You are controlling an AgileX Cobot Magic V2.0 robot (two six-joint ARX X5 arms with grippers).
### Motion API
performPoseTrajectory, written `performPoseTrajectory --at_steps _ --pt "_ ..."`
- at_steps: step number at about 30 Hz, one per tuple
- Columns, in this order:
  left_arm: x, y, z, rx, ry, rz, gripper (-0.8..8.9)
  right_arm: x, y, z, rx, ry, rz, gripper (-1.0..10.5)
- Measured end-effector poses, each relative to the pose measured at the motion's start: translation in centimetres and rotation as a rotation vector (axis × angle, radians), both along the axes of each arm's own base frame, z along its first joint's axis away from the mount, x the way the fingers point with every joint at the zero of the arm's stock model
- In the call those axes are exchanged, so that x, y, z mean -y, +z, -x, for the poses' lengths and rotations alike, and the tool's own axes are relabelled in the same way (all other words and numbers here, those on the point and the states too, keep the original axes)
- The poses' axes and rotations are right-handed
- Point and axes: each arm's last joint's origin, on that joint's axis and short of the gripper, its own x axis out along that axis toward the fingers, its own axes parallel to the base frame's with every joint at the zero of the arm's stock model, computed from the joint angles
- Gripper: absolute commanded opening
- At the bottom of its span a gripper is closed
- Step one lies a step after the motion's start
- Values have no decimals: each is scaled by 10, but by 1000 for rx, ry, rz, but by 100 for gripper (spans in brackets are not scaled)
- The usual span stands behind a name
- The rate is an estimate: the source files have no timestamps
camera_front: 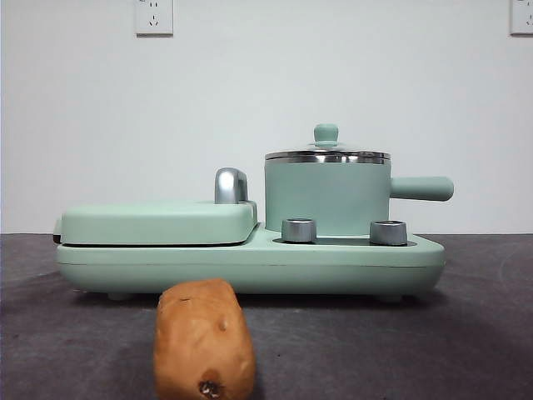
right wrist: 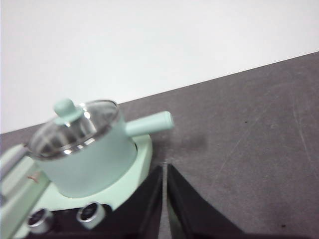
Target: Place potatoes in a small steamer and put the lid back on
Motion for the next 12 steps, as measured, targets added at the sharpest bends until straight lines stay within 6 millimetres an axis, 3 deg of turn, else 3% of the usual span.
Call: performPoseTrajectory --at_steps 5,12 --pt "2 31 1 -58 -68 4 6 -1 42 15 -33 49 -17 12" --pt "7 70 -10 -73 -239 -1 6 -6 83 19 -110 229 -24 12"
